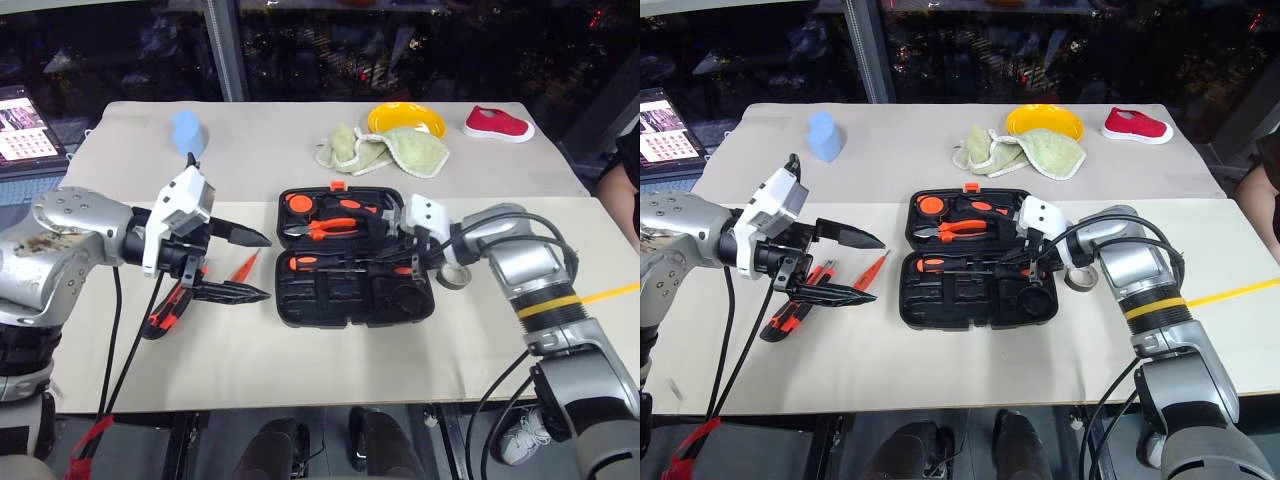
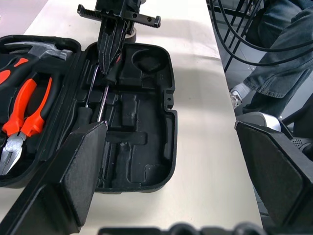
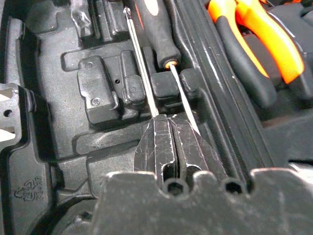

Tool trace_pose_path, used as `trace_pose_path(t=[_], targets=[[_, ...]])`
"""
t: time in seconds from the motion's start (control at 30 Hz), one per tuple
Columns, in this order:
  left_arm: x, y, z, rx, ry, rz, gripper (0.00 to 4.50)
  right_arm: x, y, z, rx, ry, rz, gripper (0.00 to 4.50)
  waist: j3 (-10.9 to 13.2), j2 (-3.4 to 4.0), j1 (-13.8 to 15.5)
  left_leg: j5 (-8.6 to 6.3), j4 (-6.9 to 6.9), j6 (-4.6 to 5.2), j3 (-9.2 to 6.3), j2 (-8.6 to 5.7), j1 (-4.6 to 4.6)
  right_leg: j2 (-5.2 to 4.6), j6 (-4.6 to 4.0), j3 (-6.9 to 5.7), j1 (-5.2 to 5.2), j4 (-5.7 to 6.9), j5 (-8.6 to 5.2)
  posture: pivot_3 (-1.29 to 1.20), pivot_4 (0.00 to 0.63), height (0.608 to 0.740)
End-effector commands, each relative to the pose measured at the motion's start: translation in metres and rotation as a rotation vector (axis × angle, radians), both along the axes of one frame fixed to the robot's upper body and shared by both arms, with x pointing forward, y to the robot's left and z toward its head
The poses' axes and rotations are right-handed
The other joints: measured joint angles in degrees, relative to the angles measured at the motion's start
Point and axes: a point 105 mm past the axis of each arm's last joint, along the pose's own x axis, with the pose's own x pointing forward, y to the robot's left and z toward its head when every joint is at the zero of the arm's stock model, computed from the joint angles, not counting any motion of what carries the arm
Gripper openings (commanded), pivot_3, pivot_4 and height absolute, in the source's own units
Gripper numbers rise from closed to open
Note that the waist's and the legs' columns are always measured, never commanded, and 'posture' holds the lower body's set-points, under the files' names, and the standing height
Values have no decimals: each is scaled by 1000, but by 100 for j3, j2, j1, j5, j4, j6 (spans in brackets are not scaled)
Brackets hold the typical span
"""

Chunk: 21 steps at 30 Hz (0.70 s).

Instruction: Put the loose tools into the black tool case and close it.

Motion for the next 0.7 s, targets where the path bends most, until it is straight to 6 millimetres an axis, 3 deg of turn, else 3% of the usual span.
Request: trace_pose_path(t=[0.03,0.57,0.67,0.7], targets=[[-2,1,9,4,-54,0,4500,1,5,7,1,-26,14,30,0,0,-1,0,0,0,0,0,0,0,0,0,0,0,0,0,150,732],[0,0,5,10,-60,4,4500,-1,8,-34,-91,38,21,30,-3,-2,-12,-3,0,-6,-1,0,14,3,0,2,11,2,0,0,150,732],[2,0,4,7,-60,5,4500,-1,9,-33,-84,29,18,30,-5,-3,-11,-6,0,-11,-1,0,17,3,0,2,14,2,0,0,150,732],[2,0,3,7,-58,7,4500,1,10,-22,-48,13,7,30,-5,-3,-10,-8,0,-15,0,0,18,4,0,2,15,2,0,0,150,732]])
